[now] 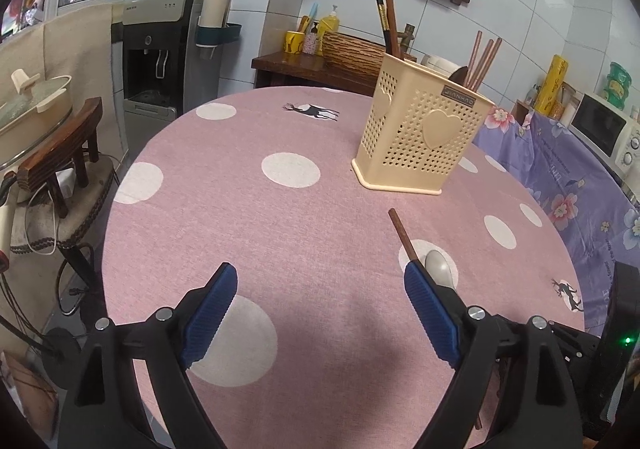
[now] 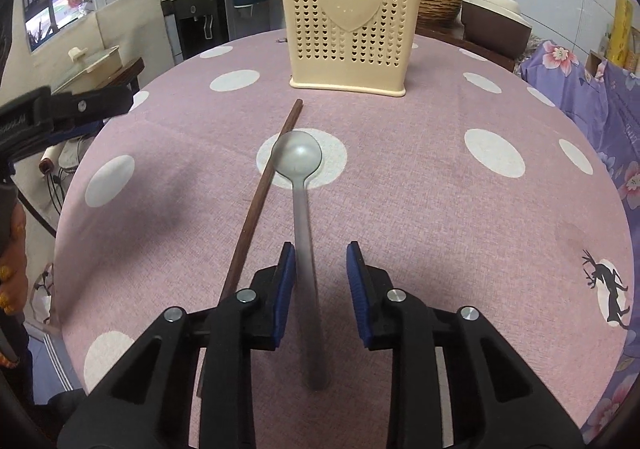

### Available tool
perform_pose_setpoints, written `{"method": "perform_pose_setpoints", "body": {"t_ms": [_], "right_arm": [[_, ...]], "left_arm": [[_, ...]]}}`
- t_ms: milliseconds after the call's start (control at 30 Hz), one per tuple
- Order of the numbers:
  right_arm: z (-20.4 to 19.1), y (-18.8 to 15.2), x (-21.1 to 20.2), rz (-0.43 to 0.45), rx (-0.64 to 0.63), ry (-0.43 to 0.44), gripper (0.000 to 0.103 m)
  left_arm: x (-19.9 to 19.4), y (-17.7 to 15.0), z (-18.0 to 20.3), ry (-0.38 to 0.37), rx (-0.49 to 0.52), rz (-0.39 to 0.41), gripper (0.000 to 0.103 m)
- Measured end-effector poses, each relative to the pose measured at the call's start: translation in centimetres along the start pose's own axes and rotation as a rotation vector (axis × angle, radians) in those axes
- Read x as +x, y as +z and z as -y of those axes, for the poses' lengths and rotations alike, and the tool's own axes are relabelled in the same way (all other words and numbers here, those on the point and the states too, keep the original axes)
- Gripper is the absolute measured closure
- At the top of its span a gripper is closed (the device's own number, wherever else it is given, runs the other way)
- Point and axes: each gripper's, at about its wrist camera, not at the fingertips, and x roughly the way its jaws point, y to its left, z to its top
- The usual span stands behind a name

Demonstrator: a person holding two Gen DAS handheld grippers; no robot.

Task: Organize utensils
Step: 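Move both tools back down to the last brown chopstick and clear plastic spoon, then grasp the last brown chopstick with the left tool while the right tool grasps the clear plastic spoon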

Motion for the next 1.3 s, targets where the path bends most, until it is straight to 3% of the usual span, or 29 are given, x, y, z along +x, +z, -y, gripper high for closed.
{"method": "perform_pose_setpoints", "body": {"t_ms": [133,467,567,667,767,833,1167,1300], "right_arm": [[0.2,0.3,0.2,-0.004,0.013,-0.019,0.092],[4.3,-0.1,-0.3,-0.015,0.135,-0.162,0.094],[5.1,-0.4,-0.6,-0.013,0.156,-0.164,0.094],[5.3,-0.6,-0.6,0.004,0.173,-0.140,0.091],[5.7,-0.7,-0.9,0.011,0.204,-0.091,0.079],[6.0,-0.6,-1.2,0.028,0.223,-0.076,0.066],[8.0,0.0,-1.7,0.029,0.270,-0.080,0.065],[8.2,-0.1,-2.0,0.037,0.282,-0.081,0.065]], "left_arm": [[0.2,-0.2,0.8,-0.011,0.018,-0.013,0.018],[1.2,-0.7,2.5,-0.023,0.055,-0.046,0.018],[1.8,-1.0,3.0,-0.027,0.062,-0.059,0.018],[2.4,-1.2,3.7,-0.033,0.082,-0.076,0.018],[3.1,-1.1,4.5,-0.041,0.103,-0.095,0.019],[3.6,-1.0,4.9,-0.044,0.117,-0.106,0.028],[8.5,0.4,7.8,-0.115,0.142,-0.252,0.058],[10.0,1.1,8.5,-0.081,0.149,-0.256,0.065]]}}
